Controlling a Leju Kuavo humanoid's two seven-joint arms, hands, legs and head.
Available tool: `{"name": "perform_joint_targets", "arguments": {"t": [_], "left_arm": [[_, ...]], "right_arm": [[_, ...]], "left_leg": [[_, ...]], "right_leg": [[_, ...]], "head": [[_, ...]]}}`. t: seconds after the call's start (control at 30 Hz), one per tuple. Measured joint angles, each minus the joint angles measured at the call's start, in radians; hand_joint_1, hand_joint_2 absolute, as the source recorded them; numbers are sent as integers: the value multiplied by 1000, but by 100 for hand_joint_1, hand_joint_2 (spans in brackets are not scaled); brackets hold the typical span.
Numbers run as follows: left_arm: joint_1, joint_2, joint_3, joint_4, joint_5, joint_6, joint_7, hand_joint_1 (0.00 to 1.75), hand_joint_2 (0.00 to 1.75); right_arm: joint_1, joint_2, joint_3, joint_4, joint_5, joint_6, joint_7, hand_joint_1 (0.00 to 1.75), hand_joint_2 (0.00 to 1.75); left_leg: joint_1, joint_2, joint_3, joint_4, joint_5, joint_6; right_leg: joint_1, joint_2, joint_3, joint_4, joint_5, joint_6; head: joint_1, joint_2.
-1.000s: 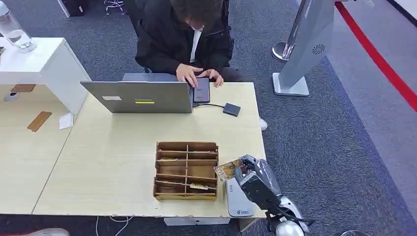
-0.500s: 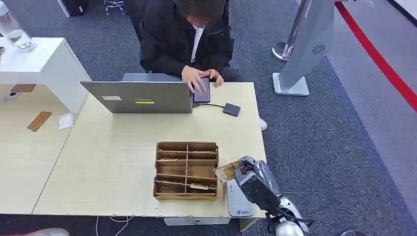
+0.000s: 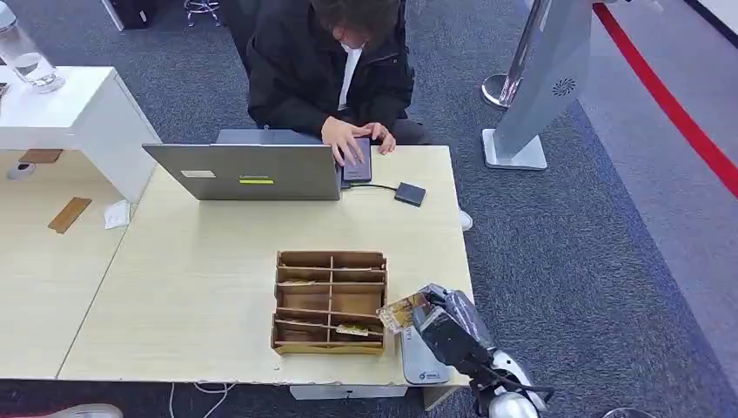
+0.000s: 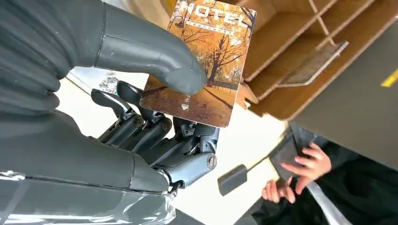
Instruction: Pass the card to the sensor for recognition and then transmit it.
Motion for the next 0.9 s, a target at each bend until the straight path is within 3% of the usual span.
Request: {"name": "perform_joint_targets", "arguments": {"t": [0.9], "left_arm": [[0, 1, 7, 0, 7, 2, -2, 0, 0]], "right_arm": [[-8, -42, 6, 44, -12, 47, 20, 175, 175]], "left_leg": [[0, 0, 0, 0, 0, 0]], "right_leg": [[0, 0, 0, 0, 0, 0]], "head": [[0, 0]]}}
